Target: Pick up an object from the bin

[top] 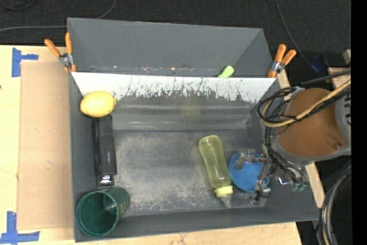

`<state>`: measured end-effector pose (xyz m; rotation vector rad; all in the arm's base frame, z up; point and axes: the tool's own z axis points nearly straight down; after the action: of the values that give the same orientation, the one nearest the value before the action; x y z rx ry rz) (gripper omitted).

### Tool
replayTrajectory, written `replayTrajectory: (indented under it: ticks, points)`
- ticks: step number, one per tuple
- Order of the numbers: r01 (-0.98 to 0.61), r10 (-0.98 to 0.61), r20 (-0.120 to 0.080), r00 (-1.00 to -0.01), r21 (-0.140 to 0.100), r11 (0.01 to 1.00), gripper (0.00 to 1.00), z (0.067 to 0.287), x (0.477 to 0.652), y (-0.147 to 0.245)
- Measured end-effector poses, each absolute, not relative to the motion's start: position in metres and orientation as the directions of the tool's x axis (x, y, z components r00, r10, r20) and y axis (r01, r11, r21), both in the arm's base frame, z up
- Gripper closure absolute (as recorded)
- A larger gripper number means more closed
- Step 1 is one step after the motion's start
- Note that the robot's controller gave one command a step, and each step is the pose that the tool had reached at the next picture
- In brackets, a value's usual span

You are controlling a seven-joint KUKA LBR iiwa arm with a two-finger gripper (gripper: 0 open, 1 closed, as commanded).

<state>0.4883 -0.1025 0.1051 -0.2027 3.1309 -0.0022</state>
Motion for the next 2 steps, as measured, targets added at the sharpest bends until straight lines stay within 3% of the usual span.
replayTrajectory:
  ticks: [1,2]
  points:
    - [-0.092,-0.092,0.009,-0.996,0.003,0.996,0.0,0.069,0.4907,-0.0989]
    - [-0.113,-0.113,-0.003,-0.994,-0.001,0.994,1.0,0.0695,0.4949,-0.0914]
